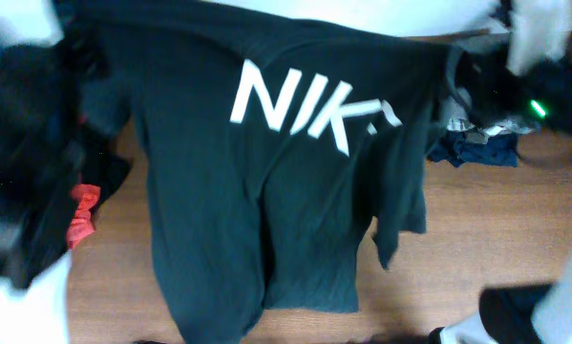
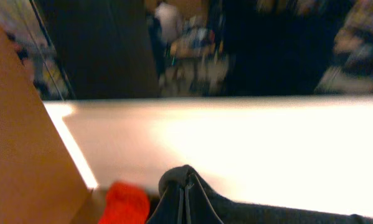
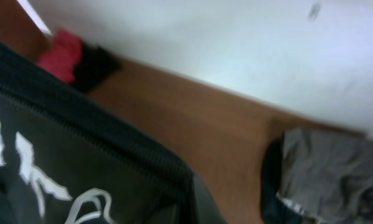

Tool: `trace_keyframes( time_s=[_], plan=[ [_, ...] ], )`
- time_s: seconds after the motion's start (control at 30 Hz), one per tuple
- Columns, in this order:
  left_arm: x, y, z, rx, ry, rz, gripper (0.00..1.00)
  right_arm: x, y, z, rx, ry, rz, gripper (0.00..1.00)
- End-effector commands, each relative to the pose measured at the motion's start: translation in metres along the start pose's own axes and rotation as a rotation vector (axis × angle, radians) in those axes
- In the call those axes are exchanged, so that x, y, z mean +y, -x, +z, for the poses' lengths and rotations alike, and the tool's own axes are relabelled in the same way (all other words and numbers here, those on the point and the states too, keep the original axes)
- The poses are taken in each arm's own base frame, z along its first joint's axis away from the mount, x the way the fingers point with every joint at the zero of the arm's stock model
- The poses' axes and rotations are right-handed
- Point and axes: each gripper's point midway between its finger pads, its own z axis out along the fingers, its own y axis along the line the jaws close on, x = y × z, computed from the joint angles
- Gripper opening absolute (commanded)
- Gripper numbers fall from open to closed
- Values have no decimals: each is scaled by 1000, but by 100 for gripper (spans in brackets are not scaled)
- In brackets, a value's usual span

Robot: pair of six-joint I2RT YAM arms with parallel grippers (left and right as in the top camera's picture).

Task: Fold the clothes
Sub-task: 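Lay the black t-shirt flat on the table center with both grippers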

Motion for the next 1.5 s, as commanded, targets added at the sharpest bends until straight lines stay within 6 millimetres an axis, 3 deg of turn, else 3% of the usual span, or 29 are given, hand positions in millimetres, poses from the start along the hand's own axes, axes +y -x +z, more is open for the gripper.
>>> trace_keyframes(
  time_s=[0.0, 0.27, 0.47, 0.67, 0.7, 0.73, 0.77, 0.8, 0.87, 0.97, 1.1, 1.2, 1.3, 1.47],
  plan=[
    [12, -25, 37, 81, 149, 49, 1, -33, -14, 46, 114, -71, 38, 4],
    [-23, -124, 152, 303, 176, 135, 1, -77, -36, 179, 241, -38, 79, 4],
    [-56, -219, 239, 410, 182, 186, 1, -108, -57, 288, 239, -31, 86, 4],
    [-84, -303, 305, 421, 188, 189, 1, -124, -80, 379, 189, -29, 104, 4],
    [-88, -312, 312, 415, 188, 185, 9, -123, -83, 390, 182, -26, 99, 17],
    [-91, -324, 320, 412, 188, 184, 33, -124, -85, 399, 174, -25, 94, 47],
    [-95, -333, 326, 404, 189, 180, 66, -124, -87, 408, 165, -24, 88, 99],
    [-97, -340, 330, 401, 188, 179, 99, -123, -88, 412, 161, -25, 84, 98],
    [-100, -350, 334, 408, 185, 181, 99, -126, -88, 415, 155, -44, 84, 99],
    [-98, -349, 331, 422, 184, 189, 99, -129, -78, 405, 142, -64, 100, 98],
    [-94, -335, 314, 479, 158, 212, 99, -126, -64, 367, 160, -73, 159, 98],
    [-108, -329, 288, 573, 13, 216, 99, -115, -65, 336, 221, -68, 177, 99],
    [-127, -330, 249, 697, -183, 195, 99, -100, -80, 305, 326, -54, 206, 98],
    [-146, -345, 202, 876, -350, 112, 99, -88, -115, 281, 495, -38, 252, 99]
  ],
)
